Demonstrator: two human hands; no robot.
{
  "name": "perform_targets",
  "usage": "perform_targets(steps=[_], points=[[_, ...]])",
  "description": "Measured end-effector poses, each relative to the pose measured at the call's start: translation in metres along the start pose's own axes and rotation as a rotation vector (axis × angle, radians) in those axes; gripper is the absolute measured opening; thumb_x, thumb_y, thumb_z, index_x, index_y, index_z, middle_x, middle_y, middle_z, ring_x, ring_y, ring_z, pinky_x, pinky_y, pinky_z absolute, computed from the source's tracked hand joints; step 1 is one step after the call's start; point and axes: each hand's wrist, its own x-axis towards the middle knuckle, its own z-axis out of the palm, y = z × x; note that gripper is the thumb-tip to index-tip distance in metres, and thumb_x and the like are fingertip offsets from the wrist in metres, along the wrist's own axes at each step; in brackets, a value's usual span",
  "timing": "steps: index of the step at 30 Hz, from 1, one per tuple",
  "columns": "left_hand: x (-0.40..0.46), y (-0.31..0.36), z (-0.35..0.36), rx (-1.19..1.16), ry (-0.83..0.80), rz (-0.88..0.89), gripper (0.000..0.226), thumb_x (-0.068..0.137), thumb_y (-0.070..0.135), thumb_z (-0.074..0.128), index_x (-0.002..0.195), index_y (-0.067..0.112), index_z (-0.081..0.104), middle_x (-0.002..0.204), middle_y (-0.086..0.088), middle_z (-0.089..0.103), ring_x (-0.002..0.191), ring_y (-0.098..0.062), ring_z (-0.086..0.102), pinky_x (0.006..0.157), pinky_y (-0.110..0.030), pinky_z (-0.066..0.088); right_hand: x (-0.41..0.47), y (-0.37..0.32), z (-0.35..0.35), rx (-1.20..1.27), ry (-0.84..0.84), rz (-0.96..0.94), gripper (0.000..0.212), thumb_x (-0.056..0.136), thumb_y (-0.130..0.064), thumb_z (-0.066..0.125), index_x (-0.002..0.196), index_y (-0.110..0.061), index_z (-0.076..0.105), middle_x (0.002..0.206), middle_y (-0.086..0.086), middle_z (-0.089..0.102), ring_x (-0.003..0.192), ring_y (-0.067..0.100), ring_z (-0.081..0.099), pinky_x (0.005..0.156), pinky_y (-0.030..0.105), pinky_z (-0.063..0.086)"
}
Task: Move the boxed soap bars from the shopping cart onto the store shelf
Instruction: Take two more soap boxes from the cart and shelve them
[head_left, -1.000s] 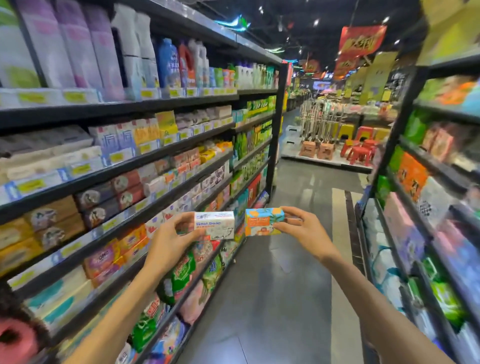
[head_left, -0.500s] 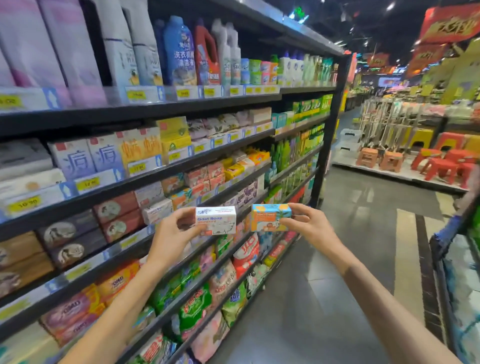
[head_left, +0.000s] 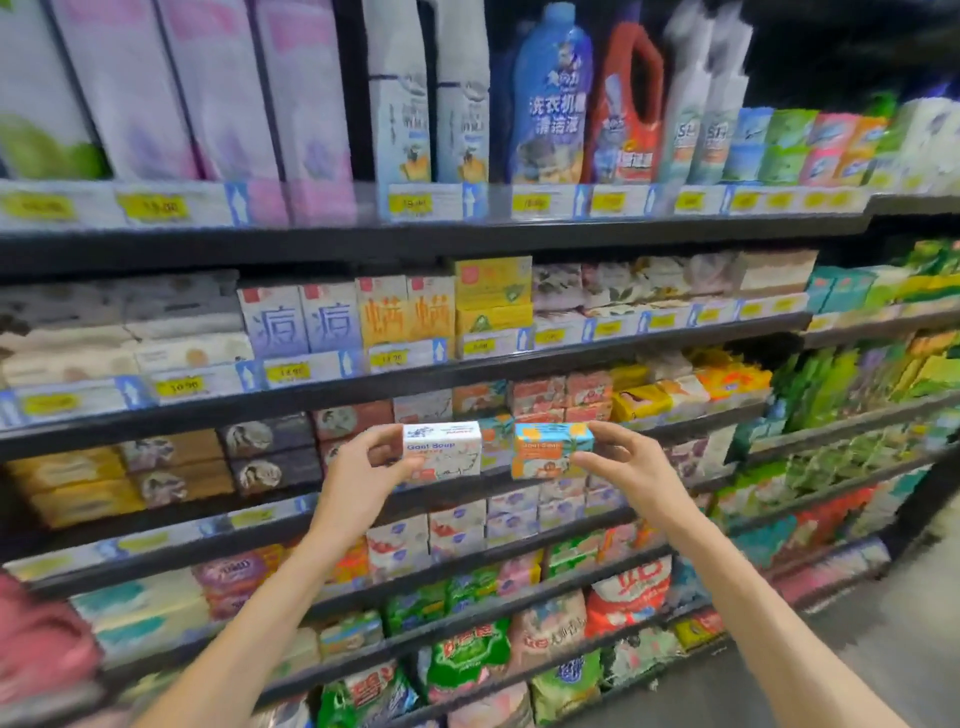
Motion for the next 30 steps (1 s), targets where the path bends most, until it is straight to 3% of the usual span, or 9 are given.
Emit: perform_targets(steps=[3, 5, 7, 10, 12, 18, 22, 26, 30], points=[[0.015, -0.01, -0.001, 0.025, 0.072, -0.04, 0.037, 0.083, 0.021, 0.083, 0.116, 0.022, 0.068, 0.106, 0.013, 0.072, 0.093, 0.013, 0.064, 0.074, -0.003, 0.048, 0.034, 0.01, 0.015, -0.012, -0.061, -0.023, 0.045, 0.081, -0.033, 0.081, 0.124, -0.026, 0.067, 0.118, -0.008, 0.072, 0.106, 0.008, 0.069, 0.087, 0.032, 0.059], [0.024, -0.02, 0.002, 0.044, 0.09, -0.057, 0.034, 0.084, 0.02, 0.081, 0.114, 0.023, 0.066, 0.101, 0.014, 0.069, 0.085, 0.022, 0.06, 0.069, 0.001, 0.044, 0.052, 0.015, 0.025, -0.035, -0.069, -0.03, 0.046, 0.081, -0.034, 0.081, 0.124, -0.025, 0.068, 0.118, -0.011, 0.071, 0.108, 0.005, 0.067, 0.091, 0.034, 0.058], [0.034, -0.027, 0.004, 0.045, 0.13, -0.071, 0.035, 0.084, 0.024, 0.082, 0.116, 0.021, 0.067, 0.104, 0.013, 0.069, 0.088, 0.016, 0.062, 0.076, -0.004, 0.045, 0.064, 0.018, 0.032, -0.047, -0.089, -0.037, 0.044, 0.083, -0.033, 0.079, 0.124, -0.024, 0.067, 0.117, -0.013, 0.07, 0.109, 0.003, 0.066, 0.094, 0.031, 0.056], [0.049, -0.035, 0.011, 0.029, 0.155, -0.109, 0.044, 0.079, 0.032, 0.085, 0.117, 0.014, 0.07, 0.111, 0.005, 0.073, 0.101, -0.005, 0.068, 0.092, -0.031, 0.055, 0.077, 0.019, 0.038, -0.059, -0.119, -0.058, 0.045, 0.084, -0.032, 0.078, 0.126, -0.021, 0.066, 0.115, -0.009, 0.073, 0.106, 0.005, 0.068, 0.092, 0.031, 0.057], [0.054, -0.034, 0.016, 0.035, 0.152, -0.133, 0.053, 0.077, 0.043, 0.083, 0.121, 0.016, 0.069, 0.112, 0.002, 0.074, 0.101, -0.01, 0.07, 0.094, -0.038, 0.057, 0.084, 0.023, 0.04, -0.037, -0.12, -0.049, 0.046, 0.084, -0.028, 0.079, 0.127, -0.017, 0.065, 0.113, -0.005, 0.074, 0.102, 0.004, 0.07, 0.087, 0.026, 0.058], [0.066, -0.033, 0.028, 0.116, 0.205, -0.159, 0.044, 0.081, 0.05, 0.077, 0.114, 0.021, 0.07, 0.107, 0.0, 0.074, 0.097, -0.017, 0.07, 0.091, -0.043, 0.058, 0.108, 0.03, 0.04, -0.058, -0.126, -0.051, 0.051, 0.083, -0.029, 0.08, 0.129, -0.016, 0.063, 0.114, -0.009, 0.072, 0.098, -0.008, 0.067, 0.078, 0.008, 0.051], [0.06, -0.035, 0.042, 0.251, 0.292, -0.14, 0.037, 0.089, 0.046, 0.071, 0.111, 0.017, 0.065, 0.101, -0.002, 0.069, 0.092, -0.021, 0.067, 0.085, -0.045, 0.058, 0.117, 0.036, 0.041, -0.063, -0.126, -0.047, 0.057, 0.081, -0.034, 0.081, 0.131, -0.014, 0.061, 0.114, -0.011, 0.07, 0.103, -0.002, 0.067, 0.092, 0.021, 0.054], [0.05, -0.026, 0.053, 0.313, 0.344, -0.022, 0.036, 0.096, 0.034, 0.065, 0.131, 0.023, 0.061, 0.127, -0.006, 0.057, 0.104, -0.025, 0.068, 0.093, -0.044, 0.058, 0.124, 0.042, 0.047, -0.085, -0.134, -0.052, 0.06, 0.075, -0.048, 0.082, 0.124, -0.017, 0.066, 0.113, -0.008, 0.073, 0.105, 0.008, 0.069, 0.098, 0.038, 0.055], [0.052, -0.024, 0.055, 0.354, 0.352, 0.007, 0.035, 0.098, 0.032, 0.062, 0.132, 0.023, 0.062, 0.133, -0.004, 0.056, 0.112, -0.025, 0.066, 0.099, -0.046, 0.055, 0.129, 0.045, 0.06, -0.11, -0.08, -0.068, 0.057, 0.079, -0.046, 0.08, 0.124, -0.014, 0.065, 0.114, -0.008, 0.069, 0.104, 0.01, 0.066, 0.086, 0.024, 0.052]])
